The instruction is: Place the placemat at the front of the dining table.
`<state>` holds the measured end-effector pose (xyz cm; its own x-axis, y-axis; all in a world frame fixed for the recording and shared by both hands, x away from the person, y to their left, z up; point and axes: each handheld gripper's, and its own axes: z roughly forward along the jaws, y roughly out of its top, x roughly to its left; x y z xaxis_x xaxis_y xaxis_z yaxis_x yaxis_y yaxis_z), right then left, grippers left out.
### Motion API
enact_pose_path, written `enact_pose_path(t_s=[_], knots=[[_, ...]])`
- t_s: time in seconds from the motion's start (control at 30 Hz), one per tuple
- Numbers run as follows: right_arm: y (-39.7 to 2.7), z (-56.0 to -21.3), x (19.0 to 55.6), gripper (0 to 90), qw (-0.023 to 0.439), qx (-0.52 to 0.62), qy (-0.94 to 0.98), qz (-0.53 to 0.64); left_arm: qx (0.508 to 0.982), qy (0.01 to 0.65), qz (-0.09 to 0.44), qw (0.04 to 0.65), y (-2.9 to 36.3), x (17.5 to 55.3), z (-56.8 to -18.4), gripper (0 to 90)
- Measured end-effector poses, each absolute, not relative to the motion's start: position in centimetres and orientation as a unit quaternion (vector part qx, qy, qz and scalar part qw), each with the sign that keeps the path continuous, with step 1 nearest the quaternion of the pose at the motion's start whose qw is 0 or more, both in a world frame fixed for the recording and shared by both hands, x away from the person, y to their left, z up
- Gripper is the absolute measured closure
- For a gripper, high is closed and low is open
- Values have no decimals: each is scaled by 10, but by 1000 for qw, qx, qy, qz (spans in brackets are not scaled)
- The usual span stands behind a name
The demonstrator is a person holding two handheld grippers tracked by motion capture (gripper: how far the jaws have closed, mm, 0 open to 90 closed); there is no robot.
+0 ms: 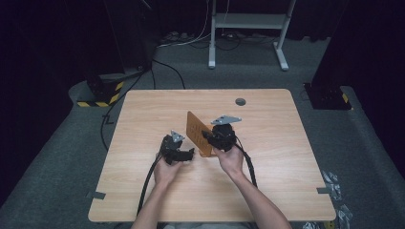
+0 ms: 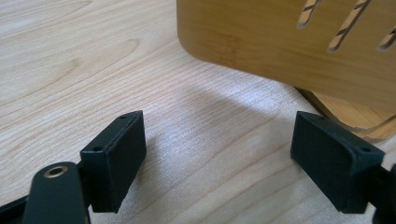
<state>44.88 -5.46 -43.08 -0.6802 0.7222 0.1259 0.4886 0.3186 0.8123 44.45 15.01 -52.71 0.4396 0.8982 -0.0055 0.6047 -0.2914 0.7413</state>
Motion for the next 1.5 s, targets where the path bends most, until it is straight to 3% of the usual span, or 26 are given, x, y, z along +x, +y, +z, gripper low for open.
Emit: enact_pose_path(t_s=[1.5], knots=[[-118, -403, 453, 866, 166, 393, 786, 448, 773, 487, 216, 346, 151, 444, -527, 204]])
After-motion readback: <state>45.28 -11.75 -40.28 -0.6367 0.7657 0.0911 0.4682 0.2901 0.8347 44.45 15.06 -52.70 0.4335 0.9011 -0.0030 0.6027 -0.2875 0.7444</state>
